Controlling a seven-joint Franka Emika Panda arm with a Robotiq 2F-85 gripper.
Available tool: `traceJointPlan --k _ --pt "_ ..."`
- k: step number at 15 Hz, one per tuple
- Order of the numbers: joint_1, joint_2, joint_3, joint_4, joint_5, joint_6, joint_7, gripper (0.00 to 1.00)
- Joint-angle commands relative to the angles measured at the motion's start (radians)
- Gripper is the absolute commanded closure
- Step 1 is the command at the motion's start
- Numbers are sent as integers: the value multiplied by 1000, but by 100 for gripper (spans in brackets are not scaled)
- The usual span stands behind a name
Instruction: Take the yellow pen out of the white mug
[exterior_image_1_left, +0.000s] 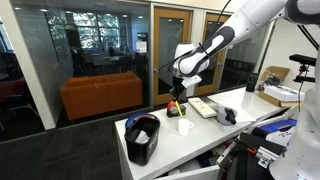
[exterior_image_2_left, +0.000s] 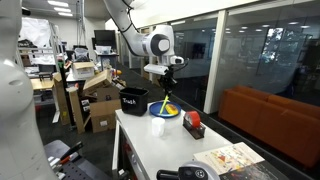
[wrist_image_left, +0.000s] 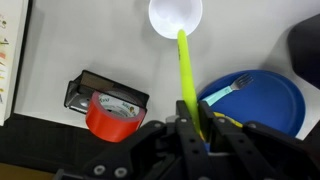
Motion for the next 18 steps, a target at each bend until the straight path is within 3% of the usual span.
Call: traceJointPlan --k 1,9,18 --pt "-16 -46 -3 -33 4 4 10 96" --pt "-64 -40 -60 -11 -10 -17 33 96" --pt "-110 50 -107 18 -10 -84 46 96"
